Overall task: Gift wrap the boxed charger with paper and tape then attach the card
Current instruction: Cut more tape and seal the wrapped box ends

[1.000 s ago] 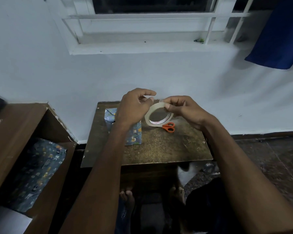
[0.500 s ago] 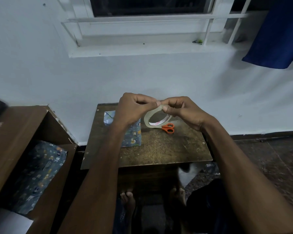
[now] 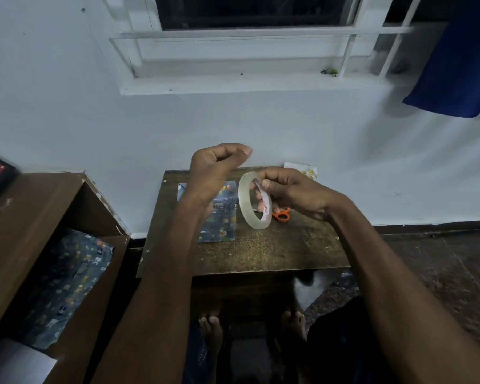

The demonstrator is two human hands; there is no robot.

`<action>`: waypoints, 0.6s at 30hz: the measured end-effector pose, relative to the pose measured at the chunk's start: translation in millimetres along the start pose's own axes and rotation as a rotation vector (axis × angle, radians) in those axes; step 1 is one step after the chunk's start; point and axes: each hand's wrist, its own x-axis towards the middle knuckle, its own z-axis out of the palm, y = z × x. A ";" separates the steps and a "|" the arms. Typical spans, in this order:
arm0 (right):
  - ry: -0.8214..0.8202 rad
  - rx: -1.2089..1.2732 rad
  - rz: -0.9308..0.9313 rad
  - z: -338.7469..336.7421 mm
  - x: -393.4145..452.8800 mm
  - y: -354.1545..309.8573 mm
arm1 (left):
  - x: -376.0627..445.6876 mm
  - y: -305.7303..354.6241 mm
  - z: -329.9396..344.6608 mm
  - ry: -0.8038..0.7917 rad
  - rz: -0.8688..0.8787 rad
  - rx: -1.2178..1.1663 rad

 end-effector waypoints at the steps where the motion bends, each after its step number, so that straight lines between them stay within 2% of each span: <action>1: -0.017 -0.009 0.005 2.2 0.6 1.0 | 0.2 0.8 -1.8 0.013 -0.010 -0.027; 5: 0.031 -0.068 0.023 5.2 4.7 8.3 | -2.3 3.7 -2.6 -0.054 0.032 0.011; 11: 0.122 -0.115 0.045 2.2 4.3 11.1 | -5.4 7.1 -3.1 -0.190 -0.012 0.097; 18: 0.144 -0.208 0.074 2.9 6.6 15.5 | -8.4 4.2 0.0 -0.205 0.063 0.172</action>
